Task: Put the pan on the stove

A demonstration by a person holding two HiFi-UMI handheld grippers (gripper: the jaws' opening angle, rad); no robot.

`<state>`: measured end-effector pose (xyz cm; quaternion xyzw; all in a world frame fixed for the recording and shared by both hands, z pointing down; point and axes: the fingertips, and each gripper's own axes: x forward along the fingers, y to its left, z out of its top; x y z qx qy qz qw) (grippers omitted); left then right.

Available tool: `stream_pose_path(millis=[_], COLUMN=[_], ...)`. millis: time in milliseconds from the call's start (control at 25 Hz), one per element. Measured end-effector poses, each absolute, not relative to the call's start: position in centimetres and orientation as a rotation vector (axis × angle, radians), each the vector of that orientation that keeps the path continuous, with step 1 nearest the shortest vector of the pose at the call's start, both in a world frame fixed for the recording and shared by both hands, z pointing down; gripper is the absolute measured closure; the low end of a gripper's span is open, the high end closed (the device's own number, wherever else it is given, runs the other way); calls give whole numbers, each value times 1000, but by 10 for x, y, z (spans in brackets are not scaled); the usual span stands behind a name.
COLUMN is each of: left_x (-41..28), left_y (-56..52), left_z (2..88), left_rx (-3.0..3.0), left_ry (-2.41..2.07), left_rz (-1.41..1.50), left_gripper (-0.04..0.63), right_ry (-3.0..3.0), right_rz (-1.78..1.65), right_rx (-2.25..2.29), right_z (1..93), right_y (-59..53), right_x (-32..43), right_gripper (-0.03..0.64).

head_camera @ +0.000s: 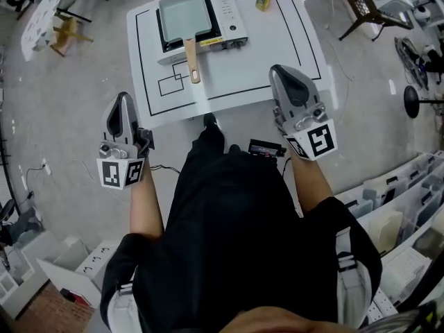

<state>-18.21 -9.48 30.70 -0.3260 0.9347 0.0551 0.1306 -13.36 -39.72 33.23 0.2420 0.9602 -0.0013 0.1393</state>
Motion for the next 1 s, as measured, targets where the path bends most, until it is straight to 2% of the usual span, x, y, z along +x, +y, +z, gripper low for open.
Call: stream_pose_path(millis=[200,440,1000], left_x=[-133,-87,-48], left_y=[-104,-103,-50], left_z=[317,343,416], left_rx=[-936,-931,-1025], left_ry=[2748,2818,2972], left_rz=[135,97,200], left_gripper=[578,578,578], right_ry=[2832,2955,3128], right_rz=[-95,2,-1], right_rx=[673,576,545], right_z=[355,389,436], right_y=[-414,-417,-338], right_x=[-88,-43,0], right_gripper=[588,589,595])
